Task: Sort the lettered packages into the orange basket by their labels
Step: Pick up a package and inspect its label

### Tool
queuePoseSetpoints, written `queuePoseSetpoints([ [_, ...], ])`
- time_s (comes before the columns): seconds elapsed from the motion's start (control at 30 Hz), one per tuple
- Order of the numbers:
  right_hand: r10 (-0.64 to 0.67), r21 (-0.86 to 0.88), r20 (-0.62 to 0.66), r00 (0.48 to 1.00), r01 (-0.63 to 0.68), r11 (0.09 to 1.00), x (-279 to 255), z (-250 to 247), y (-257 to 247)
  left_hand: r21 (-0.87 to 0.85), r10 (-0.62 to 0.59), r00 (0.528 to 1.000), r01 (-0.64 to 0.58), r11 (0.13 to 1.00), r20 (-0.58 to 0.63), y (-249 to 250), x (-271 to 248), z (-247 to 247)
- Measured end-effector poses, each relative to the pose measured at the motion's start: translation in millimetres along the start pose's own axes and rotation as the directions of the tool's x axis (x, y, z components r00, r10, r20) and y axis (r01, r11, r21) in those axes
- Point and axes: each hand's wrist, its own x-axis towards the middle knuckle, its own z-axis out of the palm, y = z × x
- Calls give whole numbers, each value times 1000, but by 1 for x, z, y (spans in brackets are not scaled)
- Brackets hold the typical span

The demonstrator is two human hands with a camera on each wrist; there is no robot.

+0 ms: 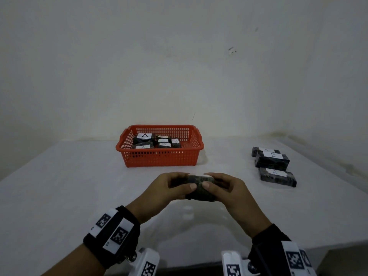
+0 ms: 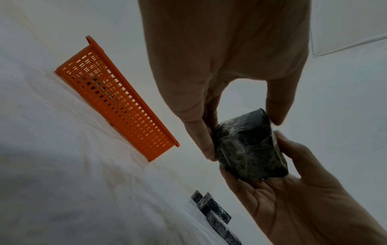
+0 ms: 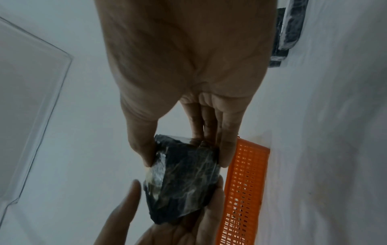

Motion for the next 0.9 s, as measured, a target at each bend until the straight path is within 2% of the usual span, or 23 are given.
queuePoseSetpoints([
  [0.2,53,-40,68,996,-51,998,-1,2,7,34,-21,997,24,999,-79,-3,0,1],
  [0.3,42,-52,47,998,-39,998,0,3,6,-11,-31,999,30,999,-39,-5,0,-1],
  [0.47,79,14,70,994,-80,997,0,4,2,22,-28,998,29,999,-59,-1,0,-1],
  [0.6,85,10,48,995,-86,996,0,4,0,1,-44,999,44,999,-16,-1,0,-2],
  [0.7,107,34,59,992,-110,993,1,5,4,28,-31,997,33,999,-66,-1,0,0],
  [0.8,144,46,78,986,-148,988,0,7,6,40,-17,995,21,999,-99,-3,-1,-1],
  [0.9,220,143,89,971,-231,962,-3,8,0,85,-2,995,10,996,-95,-4,-3,-3],
])
